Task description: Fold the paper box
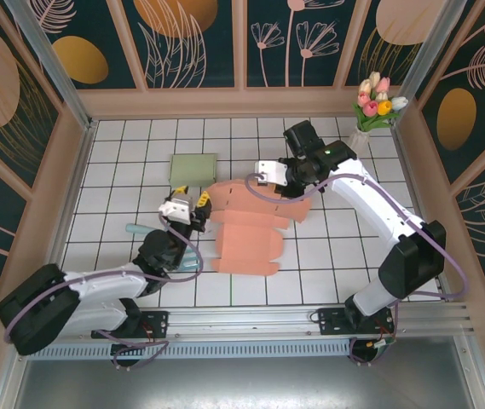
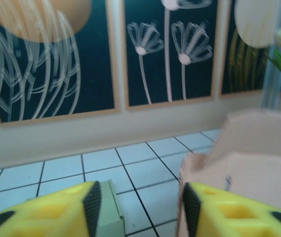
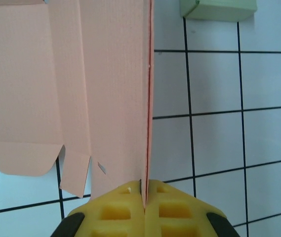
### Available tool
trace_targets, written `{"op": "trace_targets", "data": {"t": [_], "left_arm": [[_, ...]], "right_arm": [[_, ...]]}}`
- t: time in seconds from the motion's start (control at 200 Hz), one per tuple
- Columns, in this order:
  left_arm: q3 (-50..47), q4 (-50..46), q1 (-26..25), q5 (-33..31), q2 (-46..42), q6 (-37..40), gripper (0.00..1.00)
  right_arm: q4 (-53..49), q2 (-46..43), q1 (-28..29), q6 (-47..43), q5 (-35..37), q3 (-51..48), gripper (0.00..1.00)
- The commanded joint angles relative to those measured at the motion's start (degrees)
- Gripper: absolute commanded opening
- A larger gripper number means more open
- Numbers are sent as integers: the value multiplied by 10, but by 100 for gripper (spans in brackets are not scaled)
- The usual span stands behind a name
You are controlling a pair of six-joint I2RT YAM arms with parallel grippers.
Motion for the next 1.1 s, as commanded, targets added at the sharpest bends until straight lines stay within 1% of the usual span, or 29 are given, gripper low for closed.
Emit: {"op": "trace_targets", "data": {"t": [0.0, 0.045, 0.135, 0.195, 0.265, 0.335, 0.44, 0.571, 0.741, 0.841, 0.931, 0.991, 1.006, 1.096], "left_arm": [[8, -59, 4, -57, -70, -103, 55], [14, -105, 5, -26, -97, -125, 54], [53, -214, 5, 75, -121, -186, 51], [75, -253, 5, 126, -108, -237, 48], [95, -282, 5, 161, -78, -296, 46], [117, -306, 6, 197, -45, -330, 44], [141, -335, 9, 189, -1, -373, 44], [156, -355, 35, 179, 45, -413, 40], [158, -348, 74, 201, 81, -453, 37], [162, -341, 95, 226, 97, -467, 36], [173, -341, 103, 237, 105, -469, 36], [183, -350, 105, 238, 107, -465, 36], [185, -353, 106, 236, 107, -464, 35], [193, -371, 110, 219, 99, -454, 36]], "right_arm": [[14, 13, 0, 5, 31, -11, 0], [20, 18, 0, 7, 37, -14, 0], [32, 23, 0, 10, 37, -20, 0], [38, 26, 0, 10, 29, -21, 0], [43, 26, 0, 10, 23, -24, 0], [47, 24, 0, 7, 23, -29, 0], [60, 15, 0, 0, 19, -42, 0], [78, -3, 0, -9, 17, -67, 0], [103, -32, 0, -20, 9, -103, 0], [103, -37, 0, -20, 3, -105, 0], [103, -39, -1, -21, -1, -108, 0], [105, -39, 0, -23, 2, -114, 0], [106, -40, 9, -23, 3, -117, 0], [112, -43, 10, -26, 14, -129, 0]]}}
